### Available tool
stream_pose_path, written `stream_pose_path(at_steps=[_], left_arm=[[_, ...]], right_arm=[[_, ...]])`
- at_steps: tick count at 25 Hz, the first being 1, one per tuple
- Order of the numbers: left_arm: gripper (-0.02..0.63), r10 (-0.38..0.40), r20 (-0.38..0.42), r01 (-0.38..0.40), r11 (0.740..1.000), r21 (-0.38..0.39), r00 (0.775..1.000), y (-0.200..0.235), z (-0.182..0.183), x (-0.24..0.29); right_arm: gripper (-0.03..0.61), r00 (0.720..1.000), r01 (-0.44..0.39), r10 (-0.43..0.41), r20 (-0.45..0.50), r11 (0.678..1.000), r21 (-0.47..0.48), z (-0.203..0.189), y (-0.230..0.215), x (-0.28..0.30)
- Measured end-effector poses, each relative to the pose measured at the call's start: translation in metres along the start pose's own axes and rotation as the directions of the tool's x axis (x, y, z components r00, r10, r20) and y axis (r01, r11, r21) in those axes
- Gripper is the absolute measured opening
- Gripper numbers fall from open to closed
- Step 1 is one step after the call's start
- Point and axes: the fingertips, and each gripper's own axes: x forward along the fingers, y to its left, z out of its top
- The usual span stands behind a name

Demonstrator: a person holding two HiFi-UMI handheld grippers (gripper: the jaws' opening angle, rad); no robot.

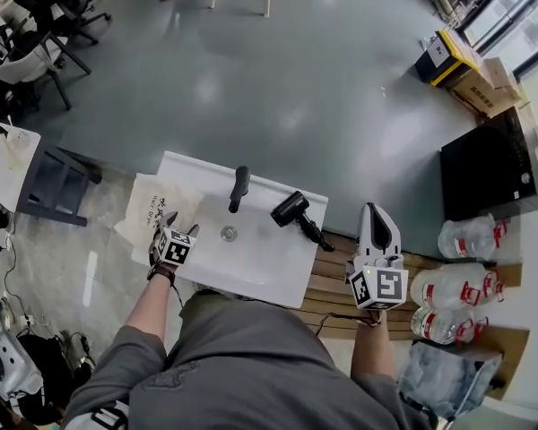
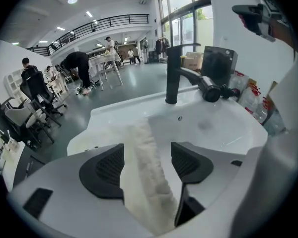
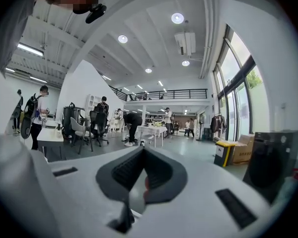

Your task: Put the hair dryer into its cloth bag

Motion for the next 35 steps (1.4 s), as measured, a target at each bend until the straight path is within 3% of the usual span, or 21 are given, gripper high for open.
stream_pose_path(at_steps=[6, 9, 12, 14, 15, 23, 35], left_arm=[[0.295, -0.012, -0.078, 0.011, 1.0, -0.019, 0.997, -0.002, -0.027, 0.016], [0.249, 0.011, -0.092, -0.014, 0.999, -0.029, 0.996, 0.002, -0.031, 0.02], [0.144, 0.057, -0.102, -0.06, 0.998, -0.025, 0.993, 0.009, -0.032, 0.022], [0.025, 0.082, -0.109, -0.085, 0.996, -0.03, 0.991, 0.014, -0.035, 0.022], [0.011, 0.082, -0.112, -0.086, 0.996, -0.036, 0.99, 0.015, -0.036, 0.022], [0.006, 0.047, -0.075, -0.053, 0.996, -0.076, 0.996, 0.017, -0.024, 0.01], [0.006, 0.075, 0.108, -0.067, 0.995, -0.079, 0.991, 0.025, 0.033, -0.054]], right_arm=[[0.002, 0.999, 0.032, -0.032, -0.018, 0.999, -0.003, -0.006, -0.011, -0.005], [0.0, 0.999, 0.041, -0.042, -0.027, 0.999, -0.007, -0.008, -0.015, -0.007], [0.0, 0.998, 0.05, -0.051, -0.029, 0.999, -0.009, -0.009, -0.019, -0.009], [0.002, 0.998, 0.053, -0.053, -0.028, 0.999, -0.011, -0.008, -0.02, -0.009], [0.0, 0.998, 0.053, -0.053, -0.027, 0.999, -0.011, -0.008, -0.02, -0.01], [0.001, 0.999, 0.041, -0.041, -0.016, 0.999, -0.005, -0.008, -0.019, -0.011], [0.0, 1.0, -0.015, 0.014, 0.025, 1.0, 0.021, -0.003, 0.0, -0.009]])
